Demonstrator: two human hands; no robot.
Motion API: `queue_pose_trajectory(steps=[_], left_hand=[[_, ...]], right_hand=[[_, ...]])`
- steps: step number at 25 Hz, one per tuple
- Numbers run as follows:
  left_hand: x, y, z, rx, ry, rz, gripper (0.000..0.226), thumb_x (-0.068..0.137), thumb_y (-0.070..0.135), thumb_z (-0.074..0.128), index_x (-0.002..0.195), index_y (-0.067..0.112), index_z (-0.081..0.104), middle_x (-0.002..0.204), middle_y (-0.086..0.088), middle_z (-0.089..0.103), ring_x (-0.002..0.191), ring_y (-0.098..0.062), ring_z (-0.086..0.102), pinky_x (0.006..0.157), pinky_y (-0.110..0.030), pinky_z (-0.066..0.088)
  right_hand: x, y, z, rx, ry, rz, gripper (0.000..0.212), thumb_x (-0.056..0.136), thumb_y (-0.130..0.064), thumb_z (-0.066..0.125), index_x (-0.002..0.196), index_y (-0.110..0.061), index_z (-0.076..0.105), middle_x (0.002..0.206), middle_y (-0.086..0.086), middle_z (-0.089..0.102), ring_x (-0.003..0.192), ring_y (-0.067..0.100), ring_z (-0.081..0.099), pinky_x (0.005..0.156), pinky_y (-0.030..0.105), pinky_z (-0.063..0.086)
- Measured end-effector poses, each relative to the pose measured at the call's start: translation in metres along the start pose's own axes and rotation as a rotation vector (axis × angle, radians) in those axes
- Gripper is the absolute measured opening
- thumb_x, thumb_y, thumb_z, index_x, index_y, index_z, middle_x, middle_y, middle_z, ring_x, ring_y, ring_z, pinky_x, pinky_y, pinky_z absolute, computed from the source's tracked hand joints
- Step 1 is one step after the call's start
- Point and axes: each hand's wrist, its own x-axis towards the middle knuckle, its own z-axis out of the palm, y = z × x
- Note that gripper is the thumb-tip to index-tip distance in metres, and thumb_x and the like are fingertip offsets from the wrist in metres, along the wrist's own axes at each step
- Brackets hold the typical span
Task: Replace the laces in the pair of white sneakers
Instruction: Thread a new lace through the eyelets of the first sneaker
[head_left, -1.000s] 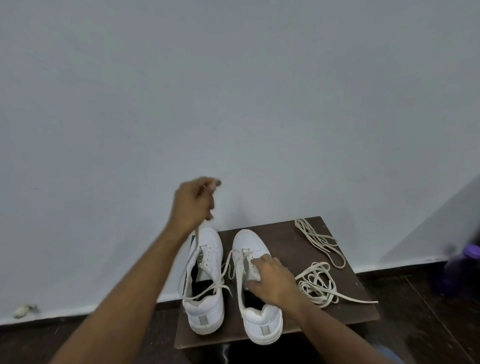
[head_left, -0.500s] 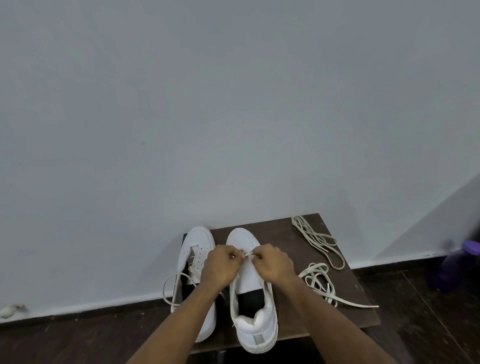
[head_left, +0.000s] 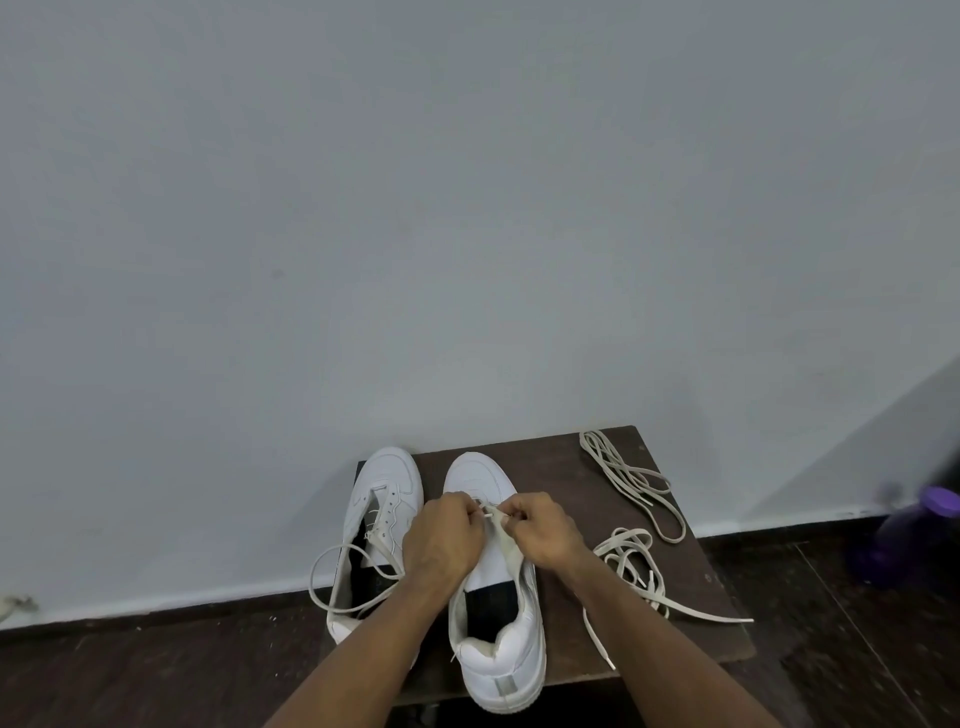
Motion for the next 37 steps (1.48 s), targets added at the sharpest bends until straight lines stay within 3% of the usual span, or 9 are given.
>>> queue_pose_trajectory(steps=[10,13,15,18,22,28,32,34,37], left_hand=[[0.000,0.004,0.007,0.140,0.024,0.031,0.027,0.097,0.031,0.041,0.105,0.021,0.065,0.100,0.000,0.069,0.091,-0.023,0.065,0.067,-0.030,0.046],[0.001,0.006,0.009,0.231,0.020,0.082,0.027,0.097,0.030,0.039,0.107,0.019,0.063,0.102,-0.004,0.068,0.094,-0.026,0.064,0.072,-0.033,0.046],[0.002,0.009,0.009,0.301,0.010,0.144,0.028,0.098,0.030,0.039,0.110,0.018,0.061,0.105,-0.006,0.068,0.097,-0.028,0.064,0.075,-0.034,0.046],[0.007,0.006,0.008,0.299,-0.007,0.160,0.029,0.097,0.031,0.041,0.112,0.021,0.063,0.106,-0.005,0.067,0.098,-0.028,0.064,0.078,-0.036,0.051],[0.005,0.003,0.007,0.223,-0.028,0.092,0.028,0.094,0.028,0.041,0.108,0.023,0.066,0.103,-0.004,0.069,0.095,-0.027,0.065,0.077,-0.036,0.053],[-0.018,0.003,0.003,0.223,0.027,0.194,0.029,0.096,0.030,0.039,0.119,0.024,0.057,0.116,0.000,0.061,0.108,-0.022,0.056,0.080,-0.035,0.046],[-0.038,-0.013,-0.002,0.310,0.209,0.323,0.029,0.093,0.027,0.048,0.121,0.024,0.057,0.115,0.003,0.053,0.104,-0.020,0.052,0.081,-0.033,0.042],[-0.045,-0.017,-0.003,0.254,0.197,0.262,0.026,0.095,0.022,0.046,0.120,0.024,0.055,0.117,0.007,0.053,0.103,-0.017,0.052,0.079,-0.030,0.042],[-0.054,-0.014,-0.007,-0.017,0.211,0.077,0.015,0.097,0.031,0.047,0.109,0.026,0.054,0.105,0.012,0.061,0.090,-0.014,0.060,0.066,-0.026,0.040]], right_hand=[[0.002,0.008,0.005,0.036,0.015,-0.040,0.022,0.094,-0.029,0.054,0.109,-0.031,0.069,0.103,-0.011,0.070,0.098,0.013,0.063,0.085,0.030,0.048],[0.000,0.007,0.003,0.048,0.000,-0.064,0.023,0.095,-0.036,0.051,0.083,-0.027,0.069,0.080,-0.009,0.066,0.078,0.013,0.060,0.072,0.029,0.043],[0.000,0.009,0.002,0.240,-0.050,-0.014,0.037,0.093,-0.044,0.049,0.064,-0.021,0.057,0.066,-0.004,0.057,0.067,0.013,0.053,0.069,0.031,0.041],[0.006,0.009,0.004,0.549,-0.070,0.029,0.030,0.094,-0.023,0.057,0.072,-0.007,0.069,0.073,0.004,0.063,0.071,0.016,0.056,0.069,0.032,0.047],[0.013,0.004,0.014,0.546,0.053,0.053,0.019,0.087,-0.009,0.069,0.070,-0.017,0.072,0.072,0.000,0.070,0.070,0.011,0.063,0.064,0.023,0.052],[0.015,-0.007,0.010,0.420,0.198,0.052,0.020,0.081,-0.008,0.056,0.065,-0.014,0.068,0.073,0.004,0.071,0.075,0.023,0.068,0.073,0.040,0.057],[0.002,-0.037,-0.035,0.898,0.301,0.043,0.017,0.089,-0.004,0.040,0.086,-0.003,0.057,0.081,0.017,0.071,0.073,0.025,0.067,0.059,0.024,0.051],[-0.004,-0.063,-0.072,1.038,0.384,-0.009,0.018,0.088,-0.003,0.037,0.095,-0.004,0.053,0.069,0.012,0.069,0.064,0.023,0.066,0.064,0.030,0.053],[-0.021,-0.113,-0.136,1.155,0.533,-0.267,0.014,0.089,-0.002,0.040,0.087,-0.011,0.050,0.056,0.003,0.052,0.046,0.017,0.051,0.055,0.029,0.051]])
